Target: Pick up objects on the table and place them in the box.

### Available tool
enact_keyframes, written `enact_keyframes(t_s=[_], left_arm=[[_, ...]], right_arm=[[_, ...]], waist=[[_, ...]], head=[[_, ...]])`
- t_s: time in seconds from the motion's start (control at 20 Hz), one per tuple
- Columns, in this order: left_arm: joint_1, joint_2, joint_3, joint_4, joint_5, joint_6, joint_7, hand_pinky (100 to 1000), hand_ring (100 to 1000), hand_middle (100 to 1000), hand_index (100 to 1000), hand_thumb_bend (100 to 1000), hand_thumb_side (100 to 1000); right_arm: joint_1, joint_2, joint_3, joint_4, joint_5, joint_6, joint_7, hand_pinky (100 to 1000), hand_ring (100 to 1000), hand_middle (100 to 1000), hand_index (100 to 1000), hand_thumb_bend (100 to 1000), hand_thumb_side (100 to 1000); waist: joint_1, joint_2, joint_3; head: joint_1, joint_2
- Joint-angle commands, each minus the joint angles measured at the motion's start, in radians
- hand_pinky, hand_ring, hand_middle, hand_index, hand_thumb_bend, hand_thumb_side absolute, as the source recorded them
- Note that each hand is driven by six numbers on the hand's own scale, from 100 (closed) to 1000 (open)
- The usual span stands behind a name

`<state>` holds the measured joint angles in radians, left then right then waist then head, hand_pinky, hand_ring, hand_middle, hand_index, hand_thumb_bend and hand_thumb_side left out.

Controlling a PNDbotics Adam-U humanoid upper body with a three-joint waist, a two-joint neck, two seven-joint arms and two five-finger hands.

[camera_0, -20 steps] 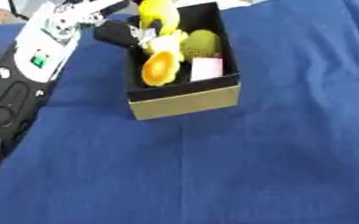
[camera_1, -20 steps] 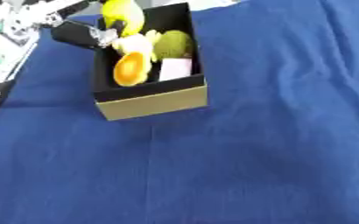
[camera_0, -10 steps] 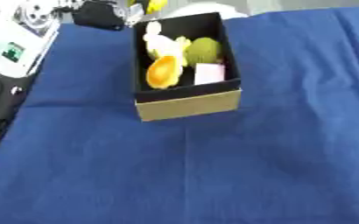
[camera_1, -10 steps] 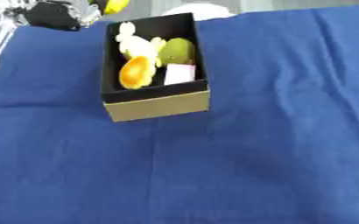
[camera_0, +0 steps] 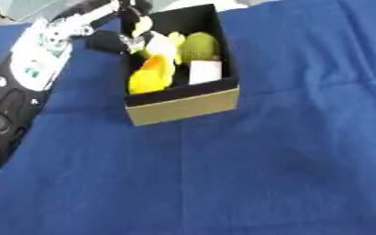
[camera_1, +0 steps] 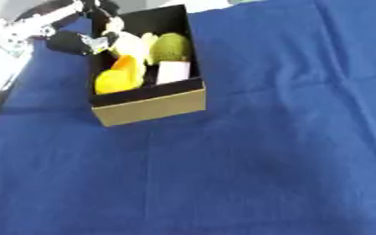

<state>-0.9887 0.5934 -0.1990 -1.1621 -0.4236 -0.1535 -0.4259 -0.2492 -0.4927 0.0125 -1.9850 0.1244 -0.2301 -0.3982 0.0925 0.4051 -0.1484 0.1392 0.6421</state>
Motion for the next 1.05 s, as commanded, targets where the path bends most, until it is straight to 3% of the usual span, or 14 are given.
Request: enact_keyframes(t_s=[0.05, 0.1, 0.2, 0.3, 0.6, 0.65, 0.7, 0.75, 0.9, 1.05], left_arm=[[-0.023, 0.012, 0.011, 0.009, -0.034, -0.030, 0.002, 888, 834, 804, 909, 284, 303], [-0.022, 0.010, 0.009, 0.009, -0.036, -0.039, -0.003, 896, 836, 801, 909, 282, 237], [-0.022, 0.007, 0.009, 0.006, -0.029, -0.050, -0.014, 897, 835, 799, 908, 276, 189], [-0.021, 0.007, 0.010, -0.004, -0.021, -0.053, -0.013, 894, 830, 796, 907, 240, 209], [-0.017, 0.022, 0.035, -0.121, 0.077, -0.036, 0.037, 880, 810, 775, 898, 100, 145], [-0.012, 0.032, 0.040, -0.156, 0.098, -0.028, 0.048, 875, 805, 769, 894, 100, 126], [-0.005, 0.044, 0.048, -0.197, 0.120, -0.016, 0.065, 869, 795, 759, 889, 100, 231], [0.005, 0.056, 0.055, -0.242, 0.143, -0.002, 0.084, 864, 788, 746, 883, 100, 117], [0.061, 0.101, 0.091, -0.407, 0.244, 0.034, 0.177, 852, 764, 701, 857, 100, 175], [0.177, 0.164, 0.137, -0.587, 0.333, 0.062, 0.301, 833, 744, 663, 823, 100, 243]], right_arm=[[-0.014, -0.016, -0.002, -0.015, 0.002, 0.004, 0.001, 752, 779, 721, 780, 100, 532], [-0.015, -0.015, -0.001, -0.015, 0.003, 0.006, 0.000, 751, 778, 721, 779, 100, 533], [-0.017, -0.012, 0.000, -0.015, 0.003, 0.010, -0.001, 750, 778, 720, 779, 100, 533], [-0.017, -0.009, 0.001, -0.015, 0.004, 0.014, -0.003, 750, 778, 720, 779, 100, 534], [-0.004, -0.008, -0.002, -0.015, 0.005, 0.024, -0.009, 750, 778, 720, 778, 100, 535], [-0.001, -0.010, -0.003, -0.015, 0.005, 0.024, -0.010, 750, 778, 720, 778, 100, 535], [0.002, -0.013, -0.005, -0.015, 0.005, 0.024, -0.012, 750, 779, 720, 778, 100, 547], [0.006, -0.015, -0.007, -0.015, 0.004, 0.023, -0.013, 751, 779, 721, 778, 100, 535], [0.017, -0.022, -0.015, -0.015, 0.002, 0.020, -0.017, 752, 779, 721, 778, 100, 534], [0.029, -0.024, -0.024, -0.015, 0.001, 0.019, -0.021, 753, 780, 722, 778, 100, 533]], waist=[[0.001, -0.015, -0.002], [0.004, -0.013, -0.002], [0.009, -0.009, -0.001], [0.012, -0.008, 0.000], [0.014, -0.022, 0.020], [0.013, -0.027, 0.026], [0.012, -0.033, 0.033], [0.010, -0.038, 0.038], [0.002, -0.056, 0.057], [-0.010, -0.072, 0.076]], head=[[-0.006, -0.001], [-0.007, -0.001], [-0.011, 0.001], [-0.014, 0.003], [-0.021, 0.017], [-0.024, 0.020], [-0.027, 0.023], [-0.030, 0.026], [-0.042, 0.035], [-0.060, 0.037]])
